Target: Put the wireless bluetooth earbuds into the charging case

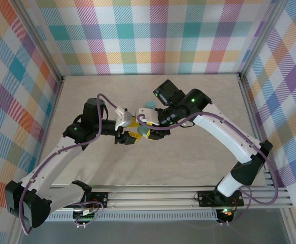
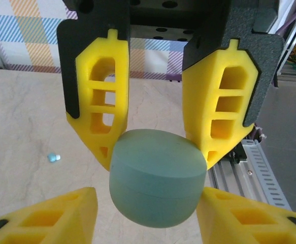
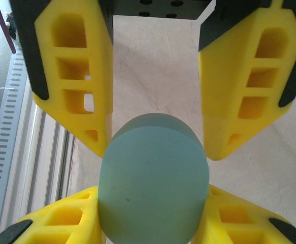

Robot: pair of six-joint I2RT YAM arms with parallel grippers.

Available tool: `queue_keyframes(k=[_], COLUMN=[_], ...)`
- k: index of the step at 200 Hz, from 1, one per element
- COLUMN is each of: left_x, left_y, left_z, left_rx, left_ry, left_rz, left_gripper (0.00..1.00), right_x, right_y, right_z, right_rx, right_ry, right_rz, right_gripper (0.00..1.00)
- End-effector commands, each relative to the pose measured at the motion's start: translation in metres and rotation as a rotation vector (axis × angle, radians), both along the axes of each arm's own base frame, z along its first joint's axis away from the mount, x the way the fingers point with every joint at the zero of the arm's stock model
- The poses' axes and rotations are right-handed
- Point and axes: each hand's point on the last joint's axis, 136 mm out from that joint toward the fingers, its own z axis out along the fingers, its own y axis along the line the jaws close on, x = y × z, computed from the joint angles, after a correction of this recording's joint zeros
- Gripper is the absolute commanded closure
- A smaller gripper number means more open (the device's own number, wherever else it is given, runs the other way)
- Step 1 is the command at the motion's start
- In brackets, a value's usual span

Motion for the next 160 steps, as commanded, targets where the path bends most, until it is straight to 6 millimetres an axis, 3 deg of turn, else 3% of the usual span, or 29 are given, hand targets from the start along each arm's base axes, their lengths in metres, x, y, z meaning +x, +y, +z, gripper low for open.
queue_keyframes(k=[1,52,66,95,110,136,160], left_x=[-0.005,-0.007,-0.007,-0.006,-0.005,0.001,0.007], left_y=[-0.005,-0.005,-0.004,-0.002,0.000,0.005,0.011], left_z=[0.017,0.014,0.011,0.009,0.008,0.009,0.010], left_rx=[-0.036,-0.031,-0.029,-0.054,-0.072,-0.124,-0.185], left_ry=[-0.037,-0.017,-0.011,-0.004,0.013,0.040,0.069], left_rz=[-0.040,-0.045,-0.037,-0.002,0.023,0.085,0.153], left_gripper=[0.49,0.68,0.70,0.72,0.72,0.74,0.77], right_x=[-0.007,-0.001,0.003,0.010,0.011,0.010,0.011], right_y=[0.004,0.006,0.006,0.005,0.003,-0.003,-0.011], right_z=[0.006,0.004,0.006,0.016,0.026,0.050,0.068], right_rx=[0.015,0.015,0.031,0.096,0.152,0.279,0.396], right_ry=[0.005,0.000,-0.017,-0.056,-0.054,-0.021,0.011], right_rz=[0.044,0.011,-0.013,-0.057,-0.077,-0.109,-0.144], right_gripper=[0.94,0.89,0.75,0.61,0.56,0.37,0.29])
